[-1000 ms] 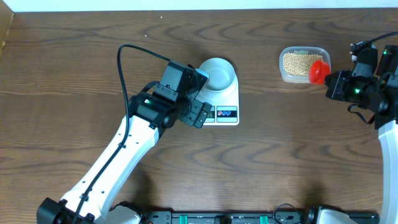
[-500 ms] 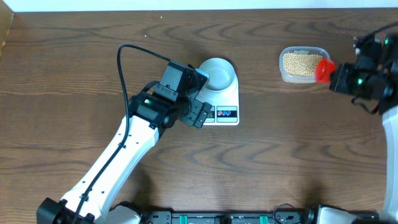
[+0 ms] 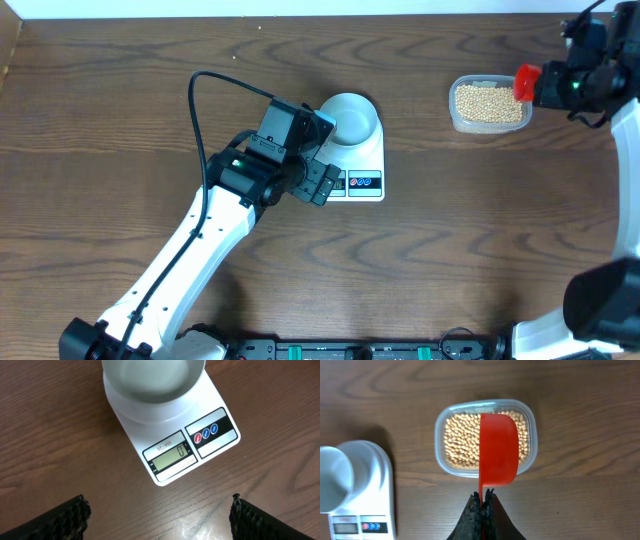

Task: Scoop item into bowl and weigh 50g on scale
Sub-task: 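Move the red scoop with the right gripper into the soybean tub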

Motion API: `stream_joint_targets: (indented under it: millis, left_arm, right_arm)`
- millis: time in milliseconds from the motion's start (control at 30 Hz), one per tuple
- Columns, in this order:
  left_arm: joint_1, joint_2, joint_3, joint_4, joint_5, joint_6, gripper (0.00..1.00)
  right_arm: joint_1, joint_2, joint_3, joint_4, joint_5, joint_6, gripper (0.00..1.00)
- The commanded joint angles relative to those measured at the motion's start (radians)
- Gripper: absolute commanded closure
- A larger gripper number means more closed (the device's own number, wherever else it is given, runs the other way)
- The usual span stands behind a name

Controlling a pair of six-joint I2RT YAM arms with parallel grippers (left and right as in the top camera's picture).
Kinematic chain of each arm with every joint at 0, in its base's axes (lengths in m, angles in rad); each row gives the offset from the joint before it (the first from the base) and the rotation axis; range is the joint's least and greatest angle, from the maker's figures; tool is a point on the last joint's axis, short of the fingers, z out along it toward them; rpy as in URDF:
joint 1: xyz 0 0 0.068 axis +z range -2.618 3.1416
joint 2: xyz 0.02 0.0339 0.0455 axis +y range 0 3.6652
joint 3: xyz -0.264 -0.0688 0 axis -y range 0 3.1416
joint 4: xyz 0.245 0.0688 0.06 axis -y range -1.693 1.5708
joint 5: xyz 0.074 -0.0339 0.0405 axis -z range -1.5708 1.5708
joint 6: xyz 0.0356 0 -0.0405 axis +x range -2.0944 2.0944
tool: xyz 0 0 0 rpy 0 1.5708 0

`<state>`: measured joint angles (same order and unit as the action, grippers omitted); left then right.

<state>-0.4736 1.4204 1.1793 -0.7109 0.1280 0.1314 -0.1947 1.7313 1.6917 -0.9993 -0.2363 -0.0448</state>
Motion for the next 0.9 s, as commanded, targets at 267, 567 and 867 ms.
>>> stream_joint_targets:
  millis: [267, 567, 867]
  left_arm:
    - [0.004, -0.001, 0.005, -0.003, -0.008, 0.006, 0.09]
    - [0.004, -0.001, 0.005, -0.003, -0.008, 0.006, 0.08]
    - [0.004, -0.001, 0.005, -0.003, -0.008, 0.006, 0.09]
  right_arm:
    - [0.007, 0.116, 0.021, 0.013, 0.077, -0.068, 0.99]
    - [0.006, 0.173, 0.019, 0.039, 0.089, -0.029, 0.99]
    - [0.006, 0.251, 0.013, 0.095, 0.085, 0.013, 0.99]
